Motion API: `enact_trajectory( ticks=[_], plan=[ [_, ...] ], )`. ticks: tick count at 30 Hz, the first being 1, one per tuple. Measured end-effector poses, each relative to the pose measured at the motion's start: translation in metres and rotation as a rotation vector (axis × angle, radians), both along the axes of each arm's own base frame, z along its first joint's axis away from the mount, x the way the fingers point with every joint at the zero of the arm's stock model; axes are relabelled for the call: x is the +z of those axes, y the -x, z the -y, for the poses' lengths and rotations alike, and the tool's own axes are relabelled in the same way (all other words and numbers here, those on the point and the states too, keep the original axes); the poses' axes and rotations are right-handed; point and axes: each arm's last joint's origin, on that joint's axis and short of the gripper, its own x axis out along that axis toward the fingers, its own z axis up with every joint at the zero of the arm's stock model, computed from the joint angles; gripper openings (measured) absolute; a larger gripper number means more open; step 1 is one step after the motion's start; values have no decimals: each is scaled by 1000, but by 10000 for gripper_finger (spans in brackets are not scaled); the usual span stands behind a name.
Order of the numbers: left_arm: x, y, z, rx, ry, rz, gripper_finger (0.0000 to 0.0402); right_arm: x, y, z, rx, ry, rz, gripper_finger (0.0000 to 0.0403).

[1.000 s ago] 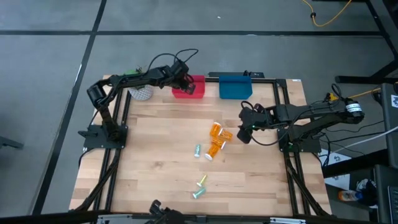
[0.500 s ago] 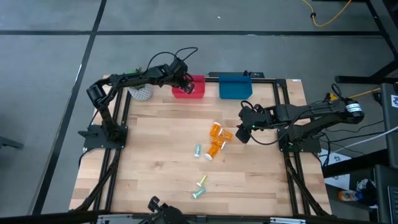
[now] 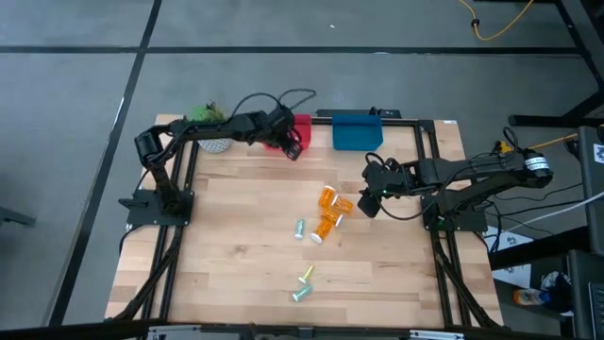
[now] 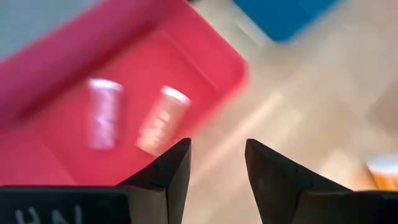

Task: Pick and place medicine bottles into bin by pill shape (circle, oval)
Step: Put the blue pill bottle into the blue bin

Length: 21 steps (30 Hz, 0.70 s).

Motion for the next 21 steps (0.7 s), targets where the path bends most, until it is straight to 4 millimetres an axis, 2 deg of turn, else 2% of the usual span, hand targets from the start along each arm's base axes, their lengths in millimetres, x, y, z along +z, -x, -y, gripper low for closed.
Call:
enact_trajectory(
  ticks=[6,11,21],
  plan=[
    [-6,-12,54,-116,71,-101,148,-1,1,0,4,-6,-12,198],
    [-7,-22,95,-186,95,-113,145,-1,1,0,4,-6,-12,198],
    [-9,-27,157,-353,88,-150,145,-1,1,0,4,-6,-12,198]
  ],
)
